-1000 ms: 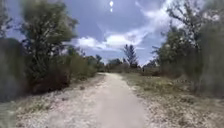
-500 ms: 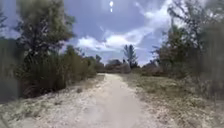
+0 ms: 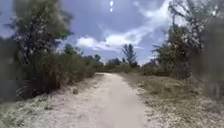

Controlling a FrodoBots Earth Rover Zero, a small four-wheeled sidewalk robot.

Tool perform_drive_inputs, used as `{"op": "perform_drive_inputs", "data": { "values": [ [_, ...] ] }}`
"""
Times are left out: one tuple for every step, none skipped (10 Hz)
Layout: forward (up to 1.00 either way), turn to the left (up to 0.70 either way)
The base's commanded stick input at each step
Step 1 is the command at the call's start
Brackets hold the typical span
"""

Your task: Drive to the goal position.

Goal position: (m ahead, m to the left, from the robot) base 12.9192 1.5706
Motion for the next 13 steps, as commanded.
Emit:
{"op": "perform_drive_inputs", "data": {
  "values": [
    [0.5, 0.0],
    [0.5, 0.0],
    [0.5, 0.0],
    [0.5, 0.0],
    [0.5, 0.0],
    [0.5, 0.0],
    [0.5, 0.0],
    [0.5, 0.0],
    [0.5, 0.0],
    [0.5, 0.0],
    [0.5, 0.0],
    [0.5, 0.0],
    [0.5, 0.0]
  ]
}}
